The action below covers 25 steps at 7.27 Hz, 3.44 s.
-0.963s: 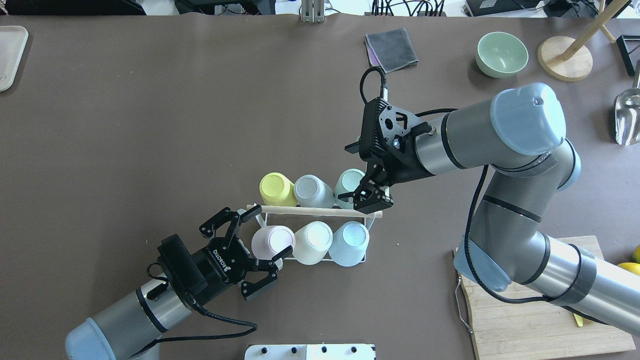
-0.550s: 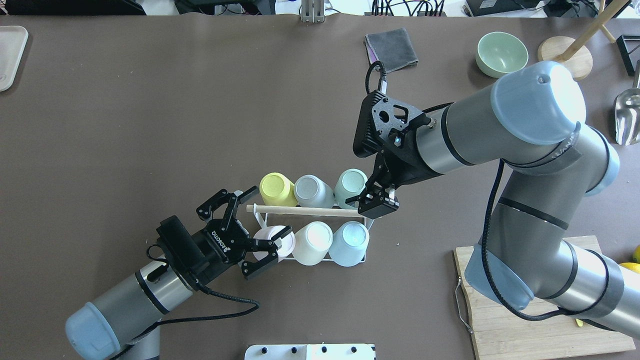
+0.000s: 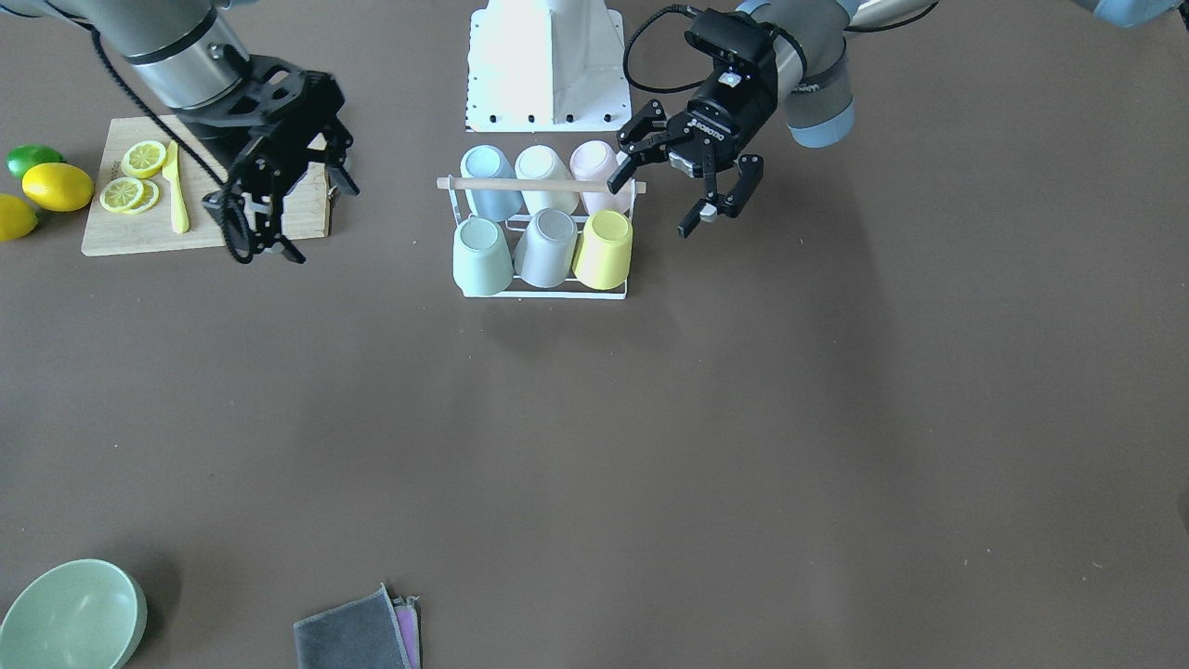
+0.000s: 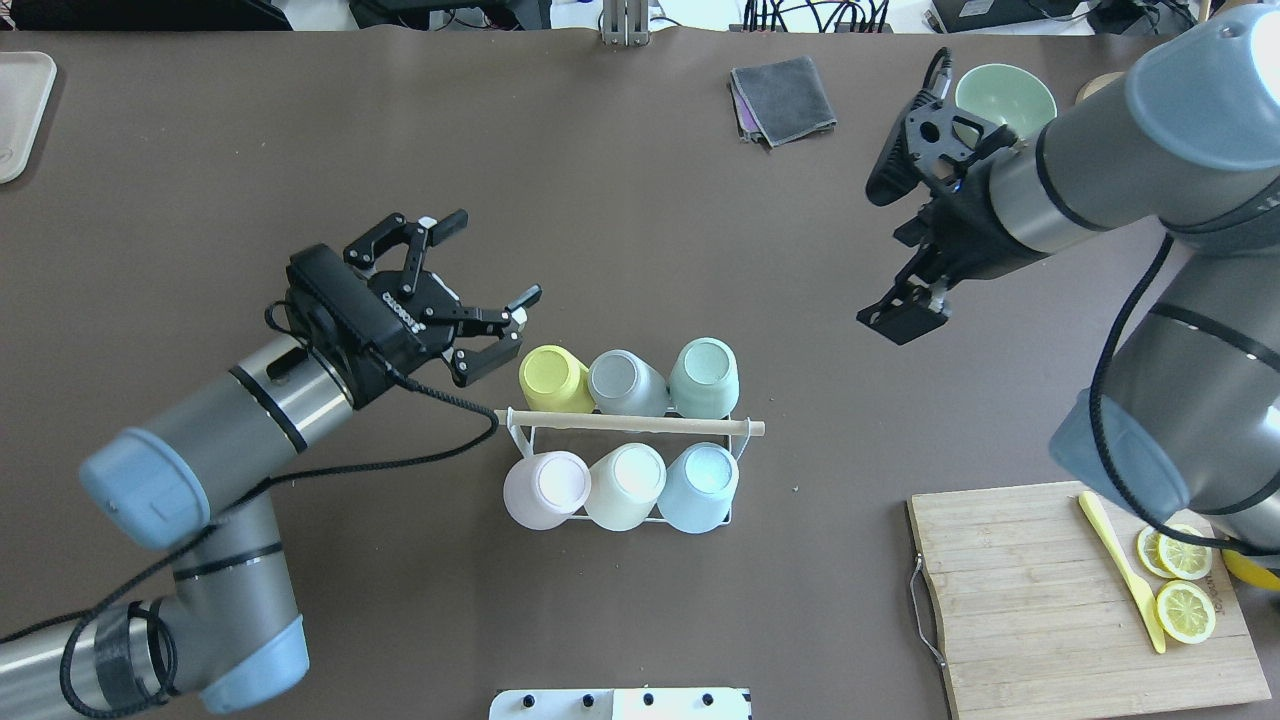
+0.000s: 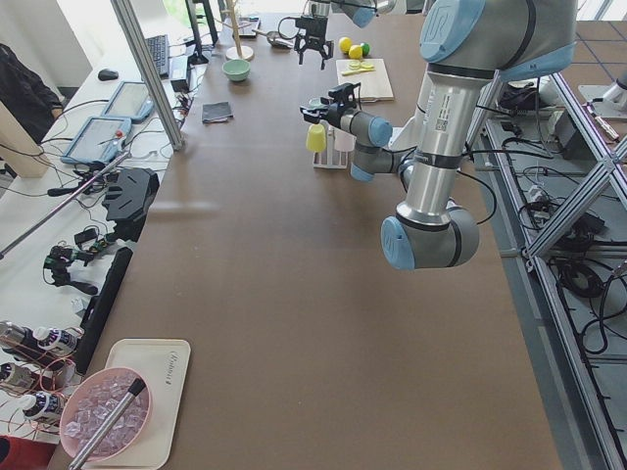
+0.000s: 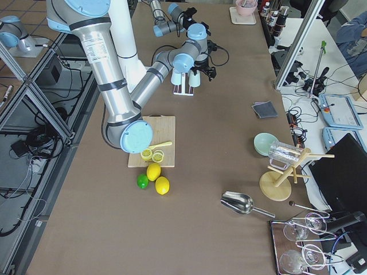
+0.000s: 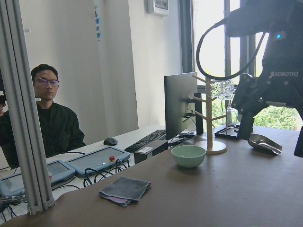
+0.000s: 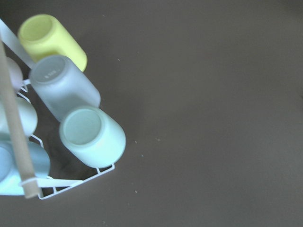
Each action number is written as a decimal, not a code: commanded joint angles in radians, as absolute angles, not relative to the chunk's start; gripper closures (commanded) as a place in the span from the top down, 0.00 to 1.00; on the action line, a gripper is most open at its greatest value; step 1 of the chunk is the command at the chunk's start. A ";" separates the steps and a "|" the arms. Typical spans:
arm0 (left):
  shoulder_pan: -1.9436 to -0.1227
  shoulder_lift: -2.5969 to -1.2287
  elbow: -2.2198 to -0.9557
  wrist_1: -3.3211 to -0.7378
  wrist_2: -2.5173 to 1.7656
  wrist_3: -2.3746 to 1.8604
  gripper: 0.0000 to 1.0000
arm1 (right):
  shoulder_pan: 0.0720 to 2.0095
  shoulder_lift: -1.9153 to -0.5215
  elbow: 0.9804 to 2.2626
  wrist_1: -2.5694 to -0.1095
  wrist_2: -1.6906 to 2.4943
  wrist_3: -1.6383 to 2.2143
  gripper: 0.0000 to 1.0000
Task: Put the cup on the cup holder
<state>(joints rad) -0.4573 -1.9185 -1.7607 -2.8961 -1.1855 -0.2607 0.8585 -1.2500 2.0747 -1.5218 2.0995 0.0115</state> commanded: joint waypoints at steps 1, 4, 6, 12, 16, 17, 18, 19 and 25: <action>-0.639 -1.933 -1.761 -2.667 -1.421 -0.285 0.98 | 1.022 -1.394 2.060 -1.574 2.143 0.009 1.00; -0.741 -1.928 -1.788 -2.335 -1.697 -0.314 0.98 | 1.274 -1.543 1.874 -1.569 2.206 0.009 1.00; -0.742 -1.931 -1.790 -2.121 -1.840 -0.340 0.98 | 1.464 -1.554 1.623 -1.568 2.323 0.006 1.00; -0.972 -1.760 -1.825 -1.551 -2.144 -0.331 0.98 | 1.577 -1.600 1.525 -1.571 2.339 0.006 1.00; -1.227 -1.556 -1.741 -1.559 -2.191 -0.256 0.98 | 1.577 -1.601 1.525 -1.569 2.338 0.009 1.00; -1.291 -1.546 -1.714 -1.554 -2.203 -0.253 0.98 | 1.578 -1.601 1.526 -1.569 2.338 0.009 1.00; -1.343 -1.504 -1.698 -1.563 -2.245 -0.151 0.98 | 1.580 -1.601 1.526 -1.569 2.338 0.009 1.00; -1.395 -1.500 -1.663 -1.551 -2.249 -0.068 0.98 | 1.582 -1.603 1.525 -1.568 2.336 0.008 1.00; -1.555 -1.428 -1.661 -1.552 -2.362 -0.066 0.98 | 1.582 -1.605 1.528 -1.566 2.329 0.015 1.00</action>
